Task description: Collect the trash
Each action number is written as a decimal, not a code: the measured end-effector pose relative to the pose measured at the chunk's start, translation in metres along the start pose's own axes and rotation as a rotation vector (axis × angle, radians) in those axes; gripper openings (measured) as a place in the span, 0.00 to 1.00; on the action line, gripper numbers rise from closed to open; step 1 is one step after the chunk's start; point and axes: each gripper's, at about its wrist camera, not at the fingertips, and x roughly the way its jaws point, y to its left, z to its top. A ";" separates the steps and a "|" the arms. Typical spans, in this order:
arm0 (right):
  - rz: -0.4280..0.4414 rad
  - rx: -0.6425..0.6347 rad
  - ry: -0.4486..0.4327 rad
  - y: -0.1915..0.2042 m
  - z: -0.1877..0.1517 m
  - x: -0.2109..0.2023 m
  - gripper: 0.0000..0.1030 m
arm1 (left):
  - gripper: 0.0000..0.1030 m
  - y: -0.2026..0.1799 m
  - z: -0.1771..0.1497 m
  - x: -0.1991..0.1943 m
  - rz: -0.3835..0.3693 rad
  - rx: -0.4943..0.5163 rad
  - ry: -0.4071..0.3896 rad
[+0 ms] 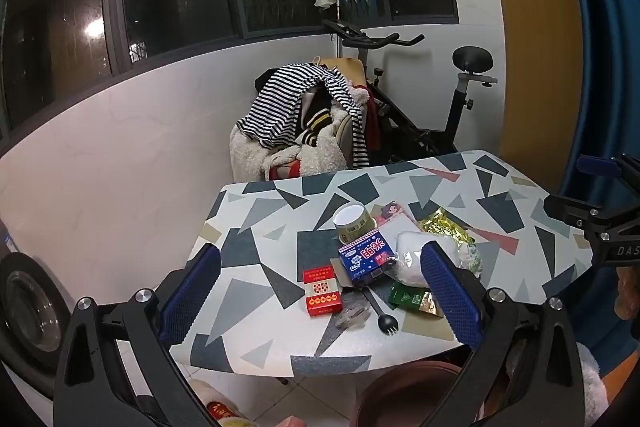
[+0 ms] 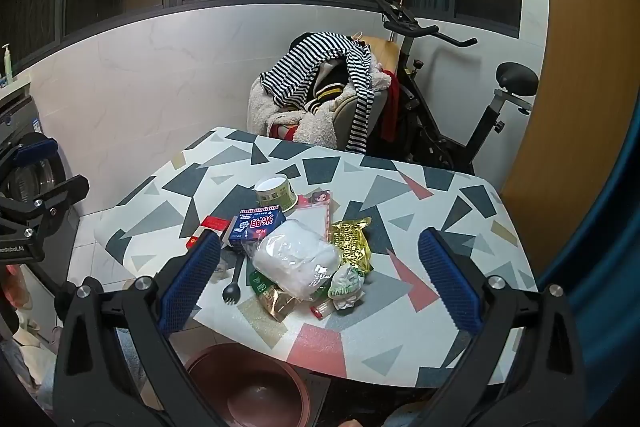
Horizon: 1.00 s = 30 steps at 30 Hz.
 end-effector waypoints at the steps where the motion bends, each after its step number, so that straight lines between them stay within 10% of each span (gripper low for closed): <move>1: 0.000 0.000 0.000 0.000 0.000 0.000 0.95 | 0.95 0.000 0.000 -0.001 0.002 0.000 -0.001; 30: 0.001 0.001 0.002 -0.002 -0.006 0.002 0.95 | 0.95 0.001 0.003 -0.001 -0.001 -0.004 -0.004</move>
